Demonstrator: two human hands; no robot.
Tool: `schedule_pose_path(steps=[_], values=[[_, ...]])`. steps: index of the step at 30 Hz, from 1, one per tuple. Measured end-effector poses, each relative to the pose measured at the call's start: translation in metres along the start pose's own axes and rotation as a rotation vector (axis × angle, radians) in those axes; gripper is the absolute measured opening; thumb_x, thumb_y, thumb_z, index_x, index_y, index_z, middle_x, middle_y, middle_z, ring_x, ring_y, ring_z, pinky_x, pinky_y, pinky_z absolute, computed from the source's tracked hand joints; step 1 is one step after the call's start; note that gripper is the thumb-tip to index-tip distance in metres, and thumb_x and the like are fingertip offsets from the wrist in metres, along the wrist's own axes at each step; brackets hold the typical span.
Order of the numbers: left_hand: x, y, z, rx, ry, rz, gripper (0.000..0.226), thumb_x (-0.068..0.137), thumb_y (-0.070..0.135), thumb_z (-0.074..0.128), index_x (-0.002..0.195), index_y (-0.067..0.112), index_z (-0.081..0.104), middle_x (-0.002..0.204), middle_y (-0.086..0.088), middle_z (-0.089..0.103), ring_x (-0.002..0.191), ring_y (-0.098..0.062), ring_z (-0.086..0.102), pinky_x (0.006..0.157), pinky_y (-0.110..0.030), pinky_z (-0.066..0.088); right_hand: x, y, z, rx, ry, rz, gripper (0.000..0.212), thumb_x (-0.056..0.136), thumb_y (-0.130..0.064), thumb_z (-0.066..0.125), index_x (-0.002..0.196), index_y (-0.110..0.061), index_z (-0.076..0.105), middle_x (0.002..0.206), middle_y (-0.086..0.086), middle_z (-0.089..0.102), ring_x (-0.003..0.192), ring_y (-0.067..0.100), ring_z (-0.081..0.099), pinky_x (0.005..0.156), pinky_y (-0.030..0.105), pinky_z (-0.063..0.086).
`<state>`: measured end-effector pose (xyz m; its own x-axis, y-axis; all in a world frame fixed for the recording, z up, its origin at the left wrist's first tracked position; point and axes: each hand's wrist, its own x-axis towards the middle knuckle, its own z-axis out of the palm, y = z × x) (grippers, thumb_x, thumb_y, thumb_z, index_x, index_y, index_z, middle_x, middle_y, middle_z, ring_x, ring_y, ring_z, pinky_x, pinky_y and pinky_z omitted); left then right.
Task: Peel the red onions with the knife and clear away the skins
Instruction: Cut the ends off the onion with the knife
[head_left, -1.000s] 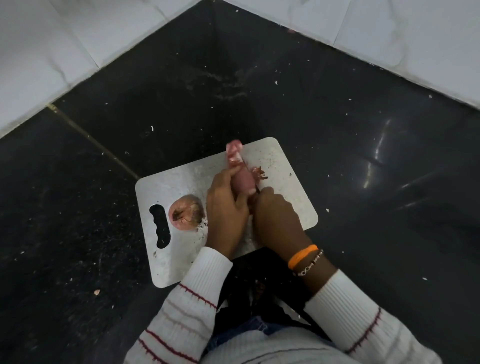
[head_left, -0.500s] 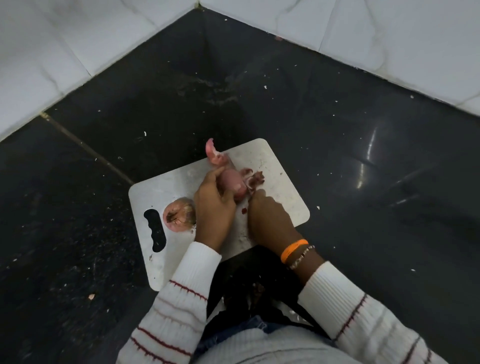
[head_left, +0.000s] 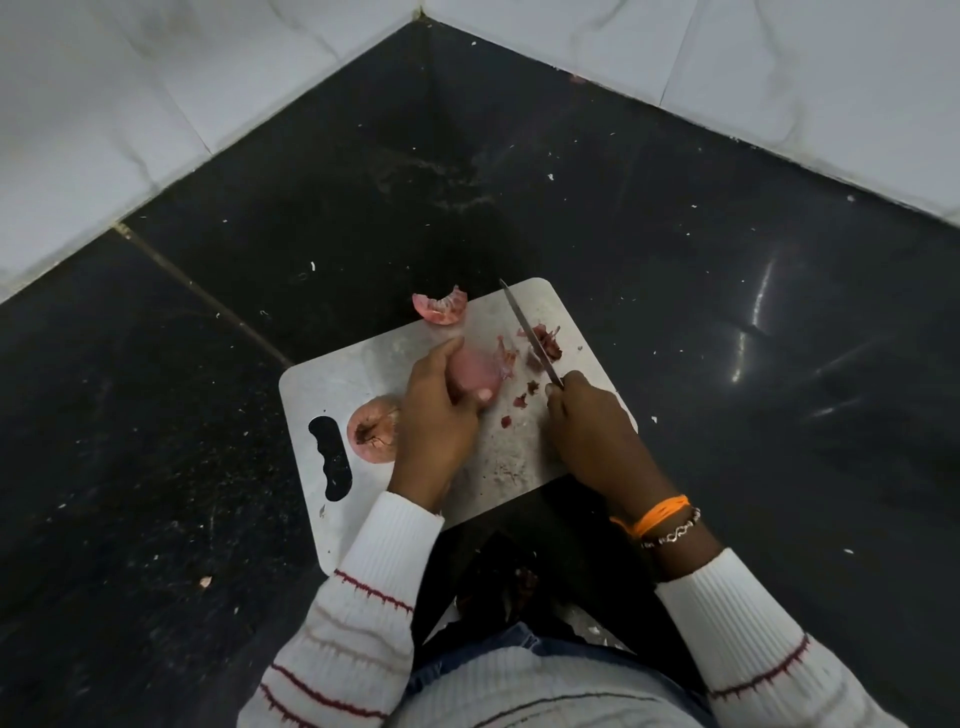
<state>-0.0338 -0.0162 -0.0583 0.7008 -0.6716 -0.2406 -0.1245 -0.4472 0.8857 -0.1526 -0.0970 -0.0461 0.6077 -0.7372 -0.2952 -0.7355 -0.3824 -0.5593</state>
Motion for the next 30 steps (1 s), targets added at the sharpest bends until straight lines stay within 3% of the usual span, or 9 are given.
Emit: schedule_pose_path(steps=[4, 8, 10, 12, 17, 24, 30], values=[[-0.003, 0.004, 0.009, 0.234, 0.069, 0.106, 0.070, 0.078, 0.010, 0.071, 0.138, 0.021, 0.036, 0.137, -0.002, 0.037, 0.125, -0.017, 0.043, 0.103, -0.024, 0.035, -0.014, -0.006, 0.006, 0.116, -0.021, -0.068, 0.011, 0.098, -0.020, 0.036, 0.089, -0.012, 0.036, 0.070, -0.005, 0.042, 0.060, 0.007, 0.040, 0.048, 0.014, 0.026], [-0.001, 0.009, 0.009, 0.271, 0.058, 0.118, 0.076, 0.079, 0.014, 0.069, 0.142, 0.022, 0.026, 0.136, -0.003, 0.039, 0.125, -0.021, 0.044, 0.106, -0.038, 0.039, -0.020, -0.006, 0.014, 0.109, -0.054, -0.097, 0.009, 0.097, -0.017, 0.038, 0.090, -0.014, 0.034, 0.069, -0.006, 0.040, 0.065, 0.014, 0.044, 0.048, 0.016, 0.025], [-0.001, 0.015, 0.006, 0.228, 0.053, 0.053, 0.072, 0.078, 0.020, 0.072, 0.136, 0.021, 0.029, 0.136, -0.004, 0.046, 0.124, -0.023, 0.047, 0.104, -0.040, 0.041, -0.023, -0.004, 0.015, 0.080, -0.033, -0.115, 0.009, 0.098, -0.018, 0.037, 0.090, -0.014, 0.033, 0.069, -0.005, 0.040, 0.063, 0.014, 0.043, 0.049, 0.017, 0.025], [-0.002, 0.021, 0.005, 0.228, 0.056, 0.004, 0.062, 0.079, 0.026, 0.071, 0.128, 0.019, 0.034, 0.130, -0.005, 0.051, 0.119, -0.024, 0.052, 0.099, -0.034, 0.044, -0.026, -0.004, 0.016, 0.064, -0.041, -0.117, 0.009, 0.098, -0.018, 0.035, 0.090, -0.015, 0.033, 0.069, -0.003, 0.042, 0.062, 0.013, 0.043, 0.049, 0.020, 0.028], [-0.001, 0.024, 0.002, 0.262, 0.064, -0.026, 0.056, 0.083, 0.031, 0.067, 0.129, 0.017, 0.038, 0.129, -0.006, 0.053, 0.116, -0.025, 0.053, 0.089, -0.027, 0.041, -0.032, -0.011, 0.021, -0.026, -0.094, -0.087, 0.009, 0.095, -0.010, 0.038, 0.094, -0.014, 0.030, 0.087, 0.013, 0.055, 0.078, 0.030, 0.057, 0.059, 0.032, 0.037], [0.003, 0.025, -0.004, 0.267, 0.022, -0.047, 0.051, 0.085, 0.030, 0.064, 0.129, 0.017, 0.040, 0.128, -0.005, 0.054, 0.115, -0.023, 0.053, 0.082, -0.024, 0.038, -0.020, -0.022, 0.021, -0.164, -0.090, -0.061, 0.028, 0.093, -0.005, 0.041, 0.120, -0.002, 0.034, 0.102, 0.018, 0.058, 0.088, 0.034, 0.059, 0.063, 0.032, 0.035], [0.011, 0.031, -0.009, 0.237, -0.047, -0.086, 0.047, 0.087, 0.031, 0.062, 0.127, 0.015, 0.044, 0.122, -0.003, 0.054, 0.110, -0.019, 0.051, 0.082, -0.025, 0.038, -0.014, -0.025, 0.018, -0.227, -0.047, -0.057, 0.028, 0.096, -0.012, 0.035, 0.122, -0.002, 0.034, 0.102, 0.017, 0.059, 0.090, 0.034, 0.059, 0.064, 0.034, 0.037]])
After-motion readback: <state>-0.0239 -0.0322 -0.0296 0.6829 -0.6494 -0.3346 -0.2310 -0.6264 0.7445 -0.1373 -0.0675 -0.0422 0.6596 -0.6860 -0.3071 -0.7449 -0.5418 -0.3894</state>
